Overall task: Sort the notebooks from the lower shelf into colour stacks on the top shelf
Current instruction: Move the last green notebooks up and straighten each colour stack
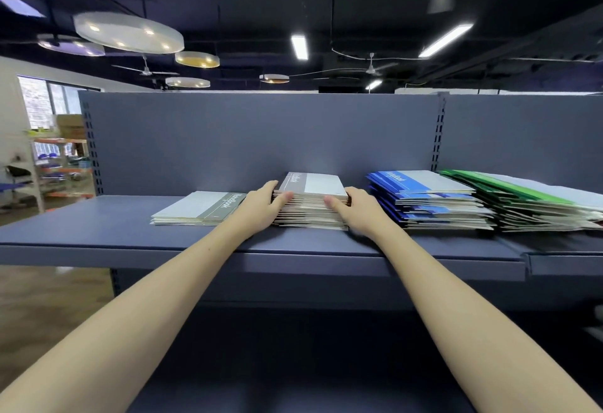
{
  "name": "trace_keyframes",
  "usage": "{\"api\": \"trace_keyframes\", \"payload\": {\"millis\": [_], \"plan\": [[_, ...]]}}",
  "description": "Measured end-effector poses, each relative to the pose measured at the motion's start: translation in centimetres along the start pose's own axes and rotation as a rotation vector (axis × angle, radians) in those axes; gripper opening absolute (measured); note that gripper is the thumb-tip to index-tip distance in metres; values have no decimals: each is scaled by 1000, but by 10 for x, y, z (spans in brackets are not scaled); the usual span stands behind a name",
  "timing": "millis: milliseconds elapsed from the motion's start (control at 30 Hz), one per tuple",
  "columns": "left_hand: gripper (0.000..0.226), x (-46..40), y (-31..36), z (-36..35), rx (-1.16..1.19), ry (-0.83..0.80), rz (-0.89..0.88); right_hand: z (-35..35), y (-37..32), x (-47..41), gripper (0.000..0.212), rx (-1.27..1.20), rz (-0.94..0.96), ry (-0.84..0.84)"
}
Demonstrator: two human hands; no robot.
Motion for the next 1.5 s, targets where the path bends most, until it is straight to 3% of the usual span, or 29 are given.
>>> {"api": "trace_keyframes", "payload": {"millis": [167, 267, 400, 467, 600, 767, 1000, 1200, 1367, 1500], "plan": [[56, 4, -2, -1, 33, -26, 26, -4, 6, 3, 45, -210, 13, -93], [38, 2, -3, -3, 22, -58, -5, -4, 5, 2, 46, -98, 64, -96], [41, 3, -5, 2, 44, -30, -17, 1, -6, 7, 42, 4, 115, -47], [47, 6, -6, 1, 85, -59, -3, -1, -2, 8, 52, -54, 95, -89], [61, 8, -5, -5, 111, -140, 6, -9, 7, 8, 92, -95, 53, -208], [58, 4, -3, -2, 101, -114, -43, -4, 3, 3, 71, -26, 111, -151], [45, 8, 6, -3, -12, -83, -90, -6, 10, 0, 64, -44, 103, -186], [42, 5, 3, -12, -103, -123, -90, 2, 16, -2, 50, 76, 40, -58], [69, 10, -6, 4, -135, -5, -12, 0, 13, 6, 65, 67, -5, -102], [52, 8, -10, 0, -145, -76, 21, -4, 14, 10, 75, 73, -45, -164]]}}
Point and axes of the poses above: each hand's wrist, its own x-axis away from the middle knuckle, its own z-axis out of the back of the hand, y = z × x, the point moved 9 cm from there along -x, towards the middle knuckle, and after that the axes turned 8 degrees about -y, right-handed, at the moved point
